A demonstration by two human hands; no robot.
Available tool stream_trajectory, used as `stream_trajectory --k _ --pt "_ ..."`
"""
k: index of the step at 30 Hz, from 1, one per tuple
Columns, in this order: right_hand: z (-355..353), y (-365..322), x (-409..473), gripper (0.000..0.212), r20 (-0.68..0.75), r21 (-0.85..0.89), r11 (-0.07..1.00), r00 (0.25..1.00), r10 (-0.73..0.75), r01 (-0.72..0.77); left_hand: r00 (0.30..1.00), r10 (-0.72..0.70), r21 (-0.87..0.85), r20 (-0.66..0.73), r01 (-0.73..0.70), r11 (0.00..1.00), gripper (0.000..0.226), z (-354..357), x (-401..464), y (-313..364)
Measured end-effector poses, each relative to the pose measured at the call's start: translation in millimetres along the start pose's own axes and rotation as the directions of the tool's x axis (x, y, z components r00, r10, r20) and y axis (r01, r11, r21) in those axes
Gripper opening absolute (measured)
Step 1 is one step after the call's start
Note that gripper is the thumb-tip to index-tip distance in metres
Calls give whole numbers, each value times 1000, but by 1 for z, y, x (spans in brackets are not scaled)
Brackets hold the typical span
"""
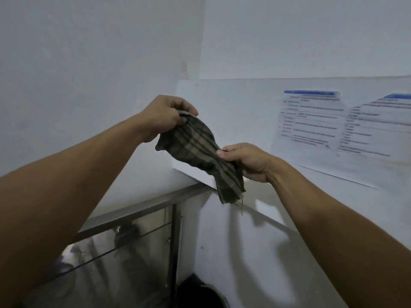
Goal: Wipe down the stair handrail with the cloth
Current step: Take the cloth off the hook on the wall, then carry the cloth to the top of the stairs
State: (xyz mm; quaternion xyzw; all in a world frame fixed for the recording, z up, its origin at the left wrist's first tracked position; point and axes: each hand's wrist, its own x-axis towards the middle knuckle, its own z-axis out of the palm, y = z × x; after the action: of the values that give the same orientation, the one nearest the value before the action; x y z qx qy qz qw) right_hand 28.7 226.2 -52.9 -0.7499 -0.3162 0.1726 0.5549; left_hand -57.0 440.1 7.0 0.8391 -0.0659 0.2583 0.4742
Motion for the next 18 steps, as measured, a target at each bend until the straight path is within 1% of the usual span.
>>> stream_trajectory --k 2,3,4,6,9,11,13,14,18 --pt "39 -4 36 46 58 84 996 997 -40 35 997 -58 9 -54 58 998 29 -41 -10 -24" --pt "59 -6 52 53 106 120 992 993 -55 42 993 -86 14 -81 88 996 30 -61 -16 -35" --pt "80 -10 67 56 159 150 987 985 -73 49 988 -112 23 -110 115 993 31 -81 -23 -46" --pt "121 -17 95 49 231 175 981 966 -119 79 972 -155 51 -175 167 985 32 -120 -41 -66" --pt "182 -28 129 28 272 169 976 945 -181 139 932 -220 82 -287 252 964 31 -173 -72 -89" --pt "221 -34 147 18 267 92 974 937 -225 207 891 -254 105 -377 314 944 29 -204 -93 -101" --pt "260 -41 162 19 266 -21 955 923 -280 296 839 -285 139 -464 387 912 27 -232 -115 -111" --pt "279 -45 168 21 277 -48 941 910 -309 334 810 -298 149 -506 422 894 27 -245 -126 -117" --pt "355 -60 193 28 370 -60 885 834 -410 462 675 -336 133 -657 542 830 27 -292 -177 -138"
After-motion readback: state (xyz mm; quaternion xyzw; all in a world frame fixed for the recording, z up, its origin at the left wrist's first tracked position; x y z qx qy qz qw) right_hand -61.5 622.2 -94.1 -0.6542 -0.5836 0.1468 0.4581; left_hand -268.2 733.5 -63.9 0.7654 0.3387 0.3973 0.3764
